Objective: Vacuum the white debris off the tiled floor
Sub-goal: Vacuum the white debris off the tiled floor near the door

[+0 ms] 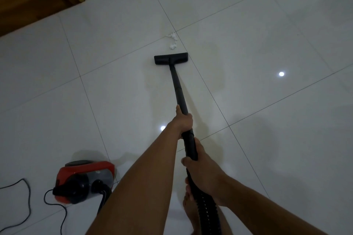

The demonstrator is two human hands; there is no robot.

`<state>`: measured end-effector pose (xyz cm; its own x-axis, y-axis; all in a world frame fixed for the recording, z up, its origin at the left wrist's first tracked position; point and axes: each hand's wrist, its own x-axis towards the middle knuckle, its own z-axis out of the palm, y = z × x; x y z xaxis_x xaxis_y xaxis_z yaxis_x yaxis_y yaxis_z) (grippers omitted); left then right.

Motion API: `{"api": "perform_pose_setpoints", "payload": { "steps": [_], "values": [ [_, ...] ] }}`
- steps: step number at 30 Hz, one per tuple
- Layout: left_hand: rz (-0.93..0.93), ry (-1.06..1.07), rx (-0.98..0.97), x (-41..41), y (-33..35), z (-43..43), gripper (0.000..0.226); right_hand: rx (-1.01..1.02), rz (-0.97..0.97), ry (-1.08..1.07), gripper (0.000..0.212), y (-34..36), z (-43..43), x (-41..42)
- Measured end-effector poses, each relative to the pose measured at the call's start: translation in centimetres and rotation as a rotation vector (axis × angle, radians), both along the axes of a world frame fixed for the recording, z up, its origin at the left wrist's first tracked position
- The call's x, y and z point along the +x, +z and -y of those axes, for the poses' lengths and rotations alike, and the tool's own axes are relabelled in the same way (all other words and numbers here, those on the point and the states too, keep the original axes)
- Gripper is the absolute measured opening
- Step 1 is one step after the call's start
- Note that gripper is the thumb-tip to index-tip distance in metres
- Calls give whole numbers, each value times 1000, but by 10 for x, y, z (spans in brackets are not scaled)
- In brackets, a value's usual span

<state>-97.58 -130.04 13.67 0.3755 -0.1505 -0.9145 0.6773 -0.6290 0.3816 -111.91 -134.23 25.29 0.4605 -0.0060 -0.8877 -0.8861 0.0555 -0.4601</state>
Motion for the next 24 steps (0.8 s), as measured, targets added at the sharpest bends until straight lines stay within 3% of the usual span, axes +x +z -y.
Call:
{"api": "perform_pose_setpoints", "payload": {
  "steps": [5,24],
  "values": [
    [-42,-12,28,24,17,11,74,114,-12,-49,66,25,15,25],
    [-63,20,62,116,31,66,73,154,-18,-22,64,42,75,124]
  ]
}}
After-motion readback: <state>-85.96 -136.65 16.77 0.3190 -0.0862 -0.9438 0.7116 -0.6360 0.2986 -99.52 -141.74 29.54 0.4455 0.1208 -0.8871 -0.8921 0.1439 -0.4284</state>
